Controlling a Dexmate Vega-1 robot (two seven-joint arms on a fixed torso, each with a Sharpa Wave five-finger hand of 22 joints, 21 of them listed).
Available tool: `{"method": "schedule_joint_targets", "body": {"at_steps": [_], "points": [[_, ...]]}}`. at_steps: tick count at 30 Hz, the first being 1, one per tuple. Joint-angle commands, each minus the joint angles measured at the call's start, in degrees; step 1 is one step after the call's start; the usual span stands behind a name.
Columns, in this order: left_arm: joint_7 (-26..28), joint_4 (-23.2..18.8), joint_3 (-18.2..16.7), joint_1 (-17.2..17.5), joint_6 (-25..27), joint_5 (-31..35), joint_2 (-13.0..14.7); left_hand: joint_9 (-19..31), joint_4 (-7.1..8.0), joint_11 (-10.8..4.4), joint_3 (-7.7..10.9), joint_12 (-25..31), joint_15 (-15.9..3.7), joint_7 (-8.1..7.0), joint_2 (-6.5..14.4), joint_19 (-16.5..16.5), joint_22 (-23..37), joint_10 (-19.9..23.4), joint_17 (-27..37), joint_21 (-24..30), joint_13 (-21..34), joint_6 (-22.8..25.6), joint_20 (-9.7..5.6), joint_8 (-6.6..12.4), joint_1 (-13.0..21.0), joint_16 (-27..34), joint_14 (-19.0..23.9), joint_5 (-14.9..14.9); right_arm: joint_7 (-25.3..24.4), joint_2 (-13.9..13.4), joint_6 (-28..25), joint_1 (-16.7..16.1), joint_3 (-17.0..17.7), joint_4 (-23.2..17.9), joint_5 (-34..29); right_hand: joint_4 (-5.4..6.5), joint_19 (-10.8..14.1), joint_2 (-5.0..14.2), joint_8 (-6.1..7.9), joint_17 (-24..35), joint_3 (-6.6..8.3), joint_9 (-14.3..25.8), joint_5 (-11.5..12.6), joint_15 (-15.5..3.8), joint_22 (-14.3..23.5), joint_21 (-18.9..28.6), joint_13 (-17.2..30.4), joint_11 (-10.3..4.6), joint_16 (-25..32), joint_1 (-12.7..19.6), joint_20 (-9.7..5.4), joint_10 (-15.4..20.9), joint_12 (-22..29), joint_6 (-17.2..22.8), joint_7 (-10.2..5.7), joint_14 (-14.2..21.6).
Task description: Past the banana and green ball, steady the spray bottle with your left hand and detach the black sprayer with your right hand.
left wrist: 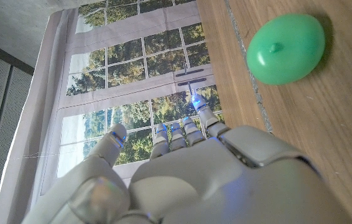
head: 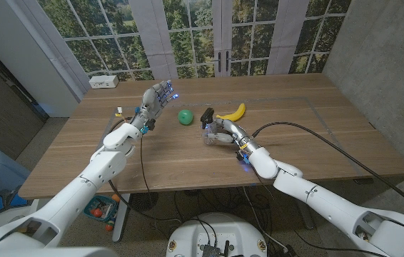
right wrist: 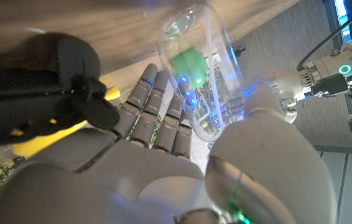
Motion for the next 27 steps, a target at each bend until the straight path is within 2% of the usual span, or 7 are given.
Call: {"method": "schedule_joint_targets", "body": {"at_steps": [1,3,11,15,20,22,27], "points": [[-0.12,0.45,0.34,-0.72,0.36,0.35,-0.08,0.24,-0.1,0.01,0.34,0.23,0.02,-0.06,2.23,0.18,0.2,0.43,0.03,-0.17,0.19,0.37,0.22,0.24,-0.45,0.13,0.42,0.32,-2.91,0.85,1.8,-0.63,1.04,0.95,1.27,-0.31,1.48,9.48,1.78,2.69,1.52,0.32,-1.71,-9.69,0.38,1.71,2.62,-6.12,3.47,9.58,-2.44,11.72,3.21,18.41,-7.91,6.32],[-0.36,0.65,0.4,-0.92,0.3,0.33,-0.16,0.24,-0.25,0.02,0.42,0.21,0.02,-0.08,2.21,0.22,0.19,0.4,-0.02,-0.24,0.19,0.44,0.2,0.27,-0.36,0.1,0.44,0.34,-3.24,0.7,1.29,-0.86,1.36,0.3,1.24,-0.34,2.02,9.57,1.94,4.08,1.62,0.39,-2.25,-9.87,0.54,2.5,3.8,-6.25,4.99,10.32,-2.74,13.3,4.45,18.51,-7.28,8.8],[-0.43,-0.07,0.81,-1.47,1.12,1.12,0.58,0.21,-1.95,0.13,1.14,0.63,-0.02,-0.53,1.81,1.45,0.2,1.91,-0.35,-0.74,0.18,1.95,0.48,0.65,0.58,0.24,1.96,0.34,-6.79,0.3,-0.03,-1.52,2.37,-1.48,-0.89,-0.12,2.68,9.56,2.62,7.31,1.76,1.18,-2.92,-9.76,1.12,4.49,7.22,-7.38,7.28,11.76,-3.71,15.46,7.35,18.78,-6.21,12.52],[0.33,-1.52,1.25,-1.73,2.7,2.39,1.94,0.21,-5.13,0.06,1.45,0.78,-0.01,-1.03,0.6,2.67,0.19,3.05,-0.57,-1.35,0.18,3.32,0.71,0.8,2.24,0.19,3.3,-0.21,-8.49,0.06,-0.4,-1.72,2.72,-2.02,-2.02,0.08,2.76,9.62,2.96,8.21,1.75,1.81,-2.92,-9.78,1.34,5.17,8.55,-8.13,7.48,11.95,-3.98,15.39,8.24,18.74,-6.12,13.01],[1.58,-4.36,2.15,-2.4,6.0,5.01,4.78,0.29,-11.7,-0.14,2.35,0.83,0.4,-2.16,-0.24,4.7,0.26,4.69,-0.5,-2.83,0.27,5.46,1.7,0.98,6.69,0.13,5.42,-1.86,-9.21,-0.48,-0.8,-2.03,3.18,-3.02,-2.34,0.19,2.54,9.51,3.43,8.99,1.83,2.47,-2.84,-9.77,1.57,5.9,10.19,-7.93,7.07,12.18,-4.01,15.34,9.38,18.98,-6.07,12.9],[1.36,-5.41,2.56,-2.91,7.6,5.62,5.93,0.35,-13.09,-0.48,2.55,1.19,0.56,-2.49,-0.34,5.46,0.35,6.18,-0.45,-3.35,0.33,6.51,2.49,1.15,8.43,0.32,6.76,-2.32,-10.07,-0.63,-1.22,-2.06,3.18,-3.33,-3.36,0.29,2.37,9.53,3.53,9.2,1.85,2.69,-2.81,-9.74,1.64,6.12,10.75,-7.93,6.83,12.18,-4.1,15.17,9.71,18.91,-6.18,12.81],[0.72,-8.21,3.63,-4.21,11.36,7.38,8.72,0.44,-13.65,-0.47,2.96,1.37,0.71,-3.01,-0.14,6.03,0.41,7.44,-0.41,-3.95,0.4,8.58,3.1,1.69,10.69,0.3,7.57,-2.52,-11.03,-1.18,-2.82,-2.07,3.06,-4.13,-5.28,0.37,2.12,9.35,3.8,9.72,1.87,3.08,-2.72,-9.78,1.77,6.69,12.03,-7.98,6.3,12.28,-4.28,14.87,10.48,19.0,-6.57,12.54]]}}
